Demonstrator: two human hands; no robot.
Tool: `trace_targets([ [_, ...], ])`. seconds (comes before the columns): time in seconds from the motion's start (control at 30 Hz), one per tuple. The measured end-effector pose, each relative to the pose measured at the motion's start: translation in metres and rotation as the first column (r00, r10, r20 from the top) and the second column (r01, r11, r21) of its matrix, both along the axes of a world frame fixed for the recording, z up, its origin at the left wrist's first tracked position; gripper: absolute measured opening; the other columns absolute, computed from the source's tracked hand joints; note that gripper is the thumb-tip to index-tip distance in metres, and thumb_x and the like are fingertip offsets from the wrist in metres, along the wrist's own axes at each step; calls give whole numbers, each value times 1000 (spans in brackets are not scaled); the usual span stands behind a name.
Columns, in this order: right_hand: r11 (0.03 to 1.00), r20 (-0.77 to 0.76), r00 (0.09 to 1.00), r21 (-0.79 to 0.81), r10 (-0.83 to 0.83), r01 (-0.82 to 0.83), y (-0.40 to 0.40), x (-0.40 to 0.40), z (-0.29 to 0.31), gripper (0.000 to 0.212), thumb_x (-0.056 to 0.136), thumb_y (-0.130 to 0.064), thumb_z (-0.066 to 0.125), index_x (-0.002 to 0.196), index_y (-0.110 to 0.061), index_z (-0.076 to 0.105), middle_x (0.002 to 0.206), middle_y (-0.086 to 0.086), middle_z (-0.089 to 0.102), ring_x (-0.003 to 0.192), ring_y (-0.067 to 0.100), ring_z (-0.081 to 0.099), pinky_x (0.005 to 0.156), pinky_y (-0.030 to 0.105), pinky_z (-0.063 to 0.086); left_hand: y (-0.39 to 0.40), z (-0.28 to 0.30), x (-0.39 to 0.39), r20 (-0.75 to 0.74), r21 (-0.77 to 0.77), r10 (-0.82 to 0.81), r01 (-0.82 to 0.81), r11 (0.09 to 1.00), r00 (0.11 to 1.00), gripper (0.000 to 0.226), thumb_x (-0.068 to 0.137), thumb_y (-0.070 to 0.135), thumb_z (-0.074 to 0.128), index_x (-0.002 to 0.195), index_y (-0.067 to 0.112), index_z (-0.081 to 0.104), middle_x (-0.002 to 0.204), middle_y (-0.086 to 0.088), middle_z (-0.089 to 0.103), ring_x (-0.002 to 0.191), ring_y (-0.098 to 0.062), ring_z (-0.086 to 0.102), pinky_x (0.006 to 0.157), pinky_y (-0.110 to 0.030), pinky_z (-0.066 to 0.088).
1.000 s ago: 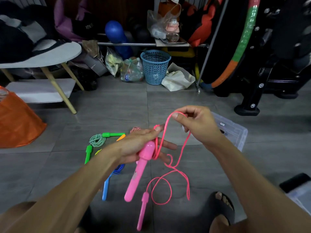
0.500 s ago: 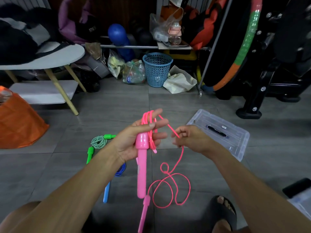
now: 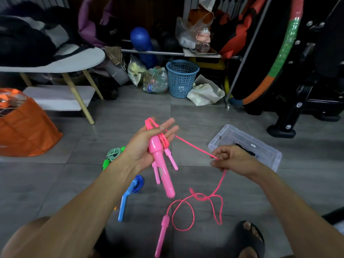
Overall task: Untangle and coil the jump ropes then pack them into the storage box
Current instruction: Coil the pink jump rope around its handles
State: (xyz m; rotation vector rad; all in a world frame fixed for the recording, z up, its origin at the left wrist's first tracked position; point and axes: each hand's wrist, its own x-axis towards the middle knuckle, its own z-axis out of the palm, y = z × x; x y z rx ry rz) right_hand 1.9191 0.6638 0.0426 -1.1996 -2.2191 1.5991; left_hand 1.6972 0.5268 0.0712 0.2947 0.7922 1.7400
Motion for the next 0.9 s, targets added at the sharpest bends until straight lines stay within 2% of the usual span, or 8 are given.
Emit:
trace_targets([
  [0.1,997,-19,998,-53,-60,59,2,6,6,13,81,7,64,81,-5,60,53,0,59,57,21,55,57,23,47,2,-3,-6,-30,-39,43,-44,998,999,21,92,-8,43,94,12,37,114,-17,67,101,-33,67,88,-37,54],
  [0.17,997,-68,997,-60,-43,39,-3,5,14,11,83,6,62,78,-4,62,59,4,63,53,19,52,53,24,45,2,-5,-4,-75,-60,39,-44,997,996,22,93,-8,43,103,10,37,117,-17,66,103,-33,67,90,-38,54],
  [0.37,964,-84,961,11,265,-265,-33,-16,45,12,89,-7,60,83,-2,69,64,6,65,54,13,54,54,21,46,8,-6,17,-298,-101,-84,56,993,951,14,95,-6,41,101,6,44,129,-16,59,112,-32,62,100,-42,46],
  [0.43,961,-142,951,20,274,-274,-40,-22,49,14,89,-8,60,85,3,68,62,5,63,53,14,54,53,22,46,9,-11,21,-485,-166,-188,121,979,854,20,96,2,44,116,-2,46,120,-14,64,102,-27,67,101,-51,43],
  [0.5,977,-237,949,24,210,-210,-41,-25,52,13,87,-8,64,89,5,68,64,6,63,53,15,53,53,24,45,6,-16,30,-625,-250,-336,226,941,705,19,97,8,46,107,-2,59,95,-12,73,83,-26,72,96,-59,41],
  [0.57,990,-314,940,4,134,-139,-35,-24,53,20,79,-7,70,98,-5,69,73,6,66,62,16,57,61,24,48,4,-21,36,-631,-307,-427,298,904,648,20,97,4,42,88,3,60,80,-7,74,64,-24,70,84,-51,51],
  [0.7,997,-374,925,45,71,-58,-23,-20,52,33,80,8,66,107,-11,63,79,9,64,74,15,60,69,17,49,-1,-16,41,-520,-318,-517,408,856,680,6,97,1,40,101,3,44,76,-12,73,48,-24,63,49,-27,52],
  [0.9,974,-428,899,151,-90,170,-14,-26,48,16,70,-8,80,76,-11,66,72,9,64,66,15,59,63,24,50,-6,-4,43,-415,-324,-649,563,760,638,42,86,34,52,123,13,52,70,-16,70,43,-21,58,47,-23,48],
])
